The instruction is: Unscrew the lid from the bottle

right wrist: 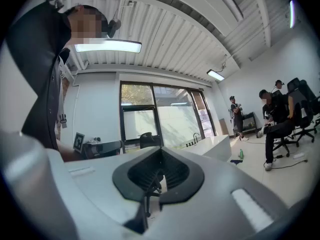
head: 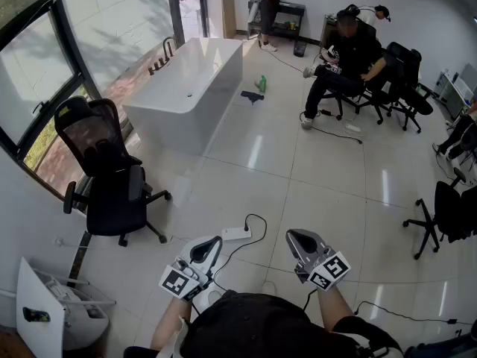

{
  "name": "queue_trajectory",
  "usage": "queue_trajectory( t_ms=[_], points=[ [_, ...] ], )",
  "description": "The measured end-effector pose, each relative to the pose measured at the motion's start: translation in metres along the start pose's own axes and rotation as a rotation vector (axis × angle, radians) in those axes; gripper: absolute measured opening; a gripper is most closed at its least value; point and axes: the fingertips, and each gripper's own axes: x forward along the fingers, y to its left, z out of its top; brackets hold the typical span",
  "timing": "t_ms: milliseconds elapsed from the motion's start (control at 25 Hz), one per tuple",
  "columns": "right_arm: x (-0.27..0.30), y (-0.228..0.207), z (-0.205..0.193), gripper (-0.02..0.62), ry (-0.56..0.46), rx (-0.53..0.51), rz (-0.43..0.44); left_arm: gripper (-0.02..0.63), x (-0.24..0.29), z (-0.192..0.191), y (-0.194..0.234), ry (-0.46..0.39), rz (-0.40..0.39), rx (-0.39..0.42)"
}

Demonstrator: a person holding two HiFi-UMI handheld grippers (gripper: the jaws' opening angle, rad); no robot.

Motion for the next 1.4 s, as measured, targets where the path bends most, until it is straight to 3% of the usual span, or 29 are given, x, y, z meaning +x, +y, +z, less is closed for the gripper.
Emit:
queue_trajectory(
  t_ms=[240, 600, 1000, 1400],
  points=[
    [0.04, 0.038, -0.003, 0.006, 0.031, -0.03, 0.092, 0.002, -0.038, 0.0, 0.024, 0.059, 0.047, 0.094],
    [0.121, 0.112, -0.018, 0.006, 0.066, -0.031, 0.276, 0.002, -0.13, 0.02, 0.07, 0.024, 0.217, 0.085],
    [0.226, 0.239, -0.037, 0.006, 0.092, -0.026, 0.614, 0.003, -0.276, 0.045, 0.114, 0.022, 0.562, 0.125],
    [0.277, 0.277, -0.032, 0.006, 0.113, -0.06, 0.924, 0.002, -0.309, 0.052, 0.102, -0.024, 0.858, 0.129]
  ],
)
